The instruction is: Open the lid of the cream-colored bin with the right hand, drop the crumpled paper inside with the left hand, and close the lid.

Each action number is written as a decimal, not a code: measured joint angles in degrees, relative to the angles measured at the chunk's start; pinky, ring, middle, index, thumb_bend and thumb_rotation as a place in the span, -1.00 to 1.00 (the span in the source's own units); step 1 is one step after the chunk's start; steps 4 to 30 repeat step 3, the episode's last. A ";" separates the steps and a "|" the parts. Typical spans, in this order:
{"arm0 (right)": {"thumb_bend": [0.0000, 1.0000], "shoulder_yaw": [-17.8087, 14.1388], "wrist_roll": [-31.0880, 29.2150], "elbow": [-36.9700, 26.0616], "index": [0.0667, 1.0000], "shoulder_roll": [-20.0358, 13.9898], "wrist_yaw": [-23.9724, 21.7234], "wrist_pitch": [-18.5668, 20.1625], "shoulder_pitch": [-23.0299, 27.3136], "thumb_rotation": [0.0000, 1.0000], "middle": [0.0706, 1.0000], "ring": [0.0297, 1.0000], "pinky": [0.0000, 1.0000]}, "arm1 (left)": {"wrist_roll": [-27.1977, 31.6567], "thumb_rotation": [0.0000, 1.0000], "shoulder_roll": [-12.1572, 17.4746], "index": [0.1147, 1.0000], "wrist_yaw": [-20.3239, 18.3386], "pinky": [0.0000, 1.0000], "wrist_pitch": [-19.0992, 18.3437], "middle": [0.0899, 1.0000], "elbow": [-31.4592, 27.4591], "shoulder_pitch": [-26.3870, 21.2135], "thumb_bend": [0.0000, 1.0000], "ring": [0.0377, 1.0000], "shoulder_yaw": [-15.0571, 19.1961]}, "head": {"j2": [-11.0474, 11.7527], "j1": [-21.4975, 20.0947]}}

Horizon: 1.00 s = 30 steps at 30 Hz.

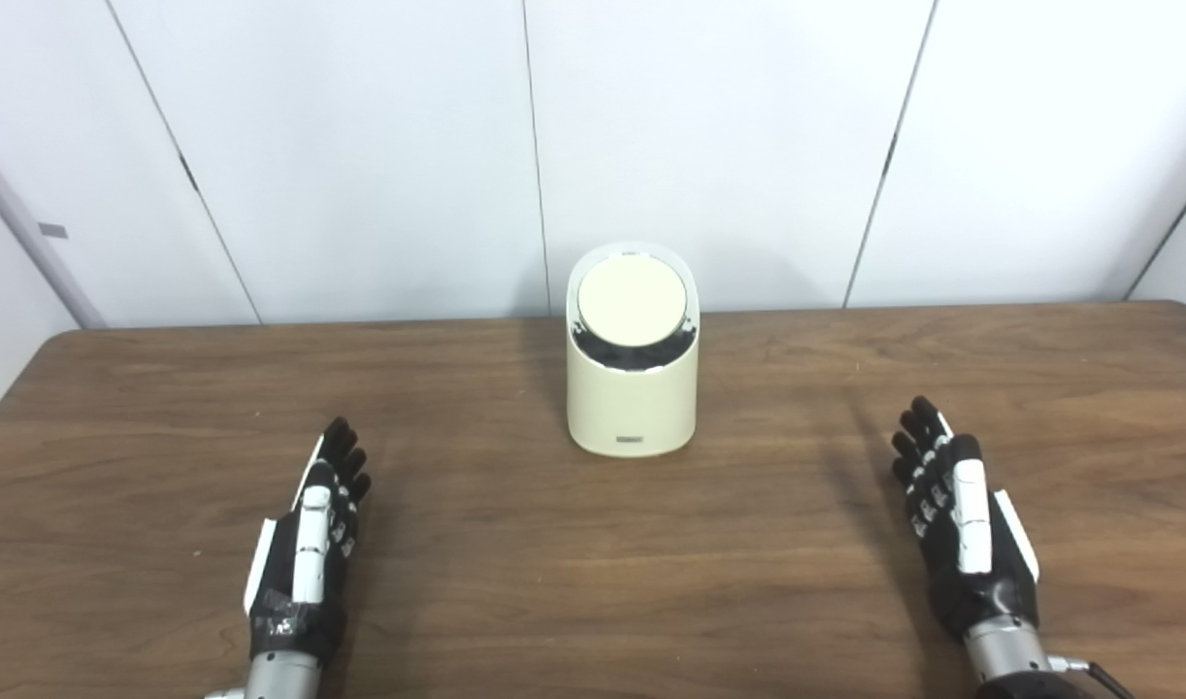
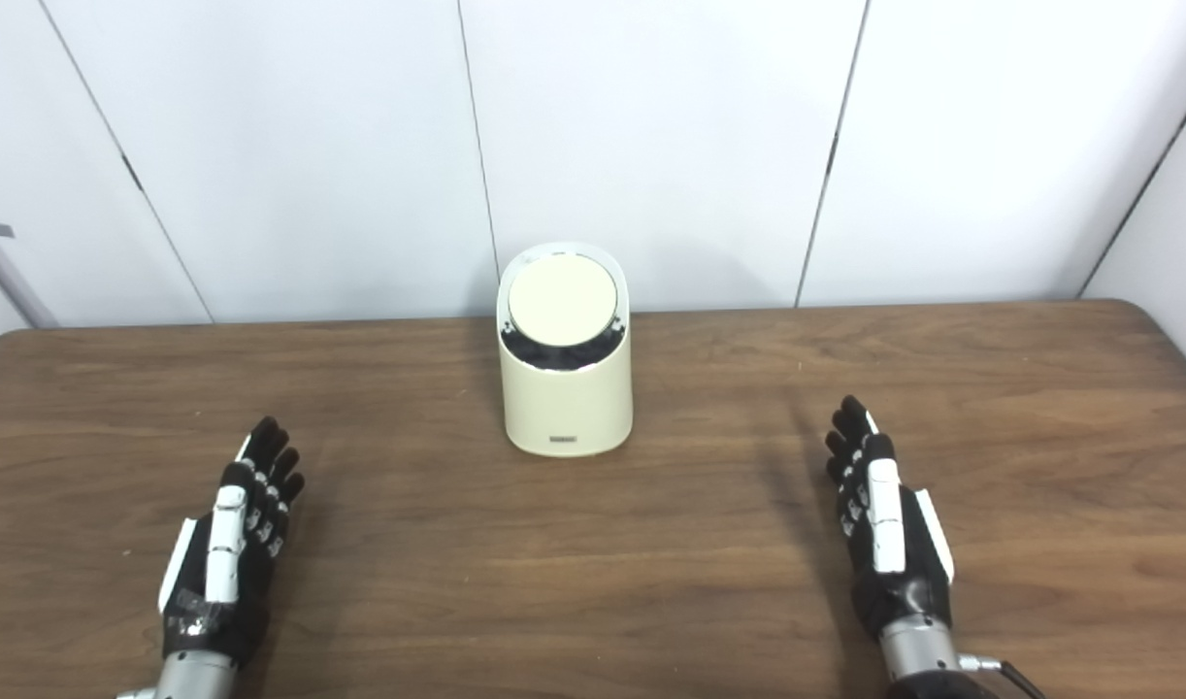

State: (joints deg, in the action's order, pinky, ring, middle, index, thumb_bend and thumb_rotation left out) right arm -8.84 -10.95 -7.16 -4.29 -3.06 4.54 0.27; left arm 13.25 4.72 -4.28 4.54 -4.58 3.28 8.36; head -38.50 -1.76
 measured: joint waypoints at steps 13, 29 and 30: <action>-0.01 0.01 -0.20 -0.24 0.90 -0.10 -0.01 0.00 0.00 1.00 0.94 0.95 1.00 | -0.01 0.80 -0.03 1.00 0.00 1.00 0.00 1.00 0.00 0.01 -0.05 1.00 0.01 | 0.00 0.00; -0.01 0.01 -0.20 -0.24 0.90 -0.10 -0.01 0.00 0.00 1.00 0.94 0.95 1.00 | -0.01 0.80 -0.03 1.00 0.00 1.00 0.00 1.00 0.00 0.01 -0.05 1.00 0.01 | 0.00 0.00; -0.01 0.01 -0.20 -0.24 0.90 -0.10 -0.01 0.00 0.00 1.00 0.94 0.95 1.00 | -0.01 0.80 -0.03 1.00 0.00 1.00 0.00 1.00 0.00 0.01 -0.05 1.00 0.01 | 0.00 0.00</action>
